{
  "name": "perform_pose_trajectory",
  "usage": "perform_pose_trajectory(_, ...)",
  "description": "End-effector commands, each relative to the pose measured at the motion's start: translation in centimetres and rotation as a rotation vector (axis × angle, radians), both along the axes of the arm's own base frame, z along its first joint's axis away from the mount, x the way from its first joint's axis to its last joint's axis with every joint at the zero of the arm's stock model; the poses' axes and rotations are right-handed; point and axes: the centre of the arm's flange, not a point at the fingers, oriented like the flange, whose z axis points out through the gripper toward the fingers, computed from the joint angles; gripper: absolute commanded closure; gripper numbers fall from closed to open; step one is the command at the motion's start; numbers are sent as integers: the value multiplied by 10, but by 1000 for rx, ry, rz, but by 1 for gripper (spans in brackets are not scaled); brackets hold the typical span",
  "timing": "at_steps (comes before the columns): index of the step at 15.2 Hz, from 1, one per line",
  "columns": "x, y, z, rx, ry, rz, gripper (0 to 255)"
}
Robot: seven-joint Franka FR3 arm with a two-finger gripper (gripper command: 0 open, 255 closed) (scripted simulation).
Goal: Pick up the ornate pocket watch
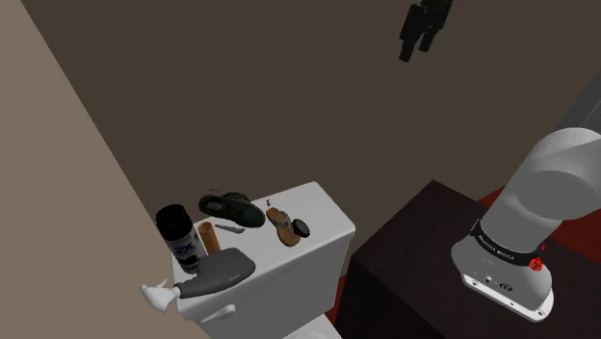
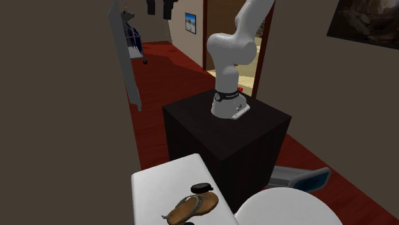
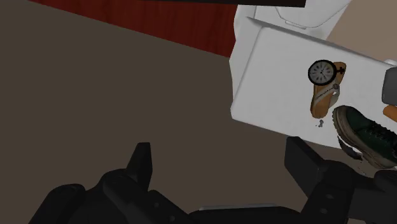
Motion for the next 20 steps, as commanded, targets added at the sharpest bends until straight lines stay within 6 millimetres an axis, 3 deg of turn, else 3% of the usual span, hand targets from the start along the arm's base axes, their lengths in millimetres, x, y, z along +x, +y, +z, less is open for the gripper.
perform_pose_trajectory(1, 0, 0, 0, 0, 0, 0, 0)
perform_pose_trajectory(11, 64, 60, -98, 16, 66, 244, 0)
perform_pose_trajectory(20, 102, 127, -189, 30, 126, 463, 0)
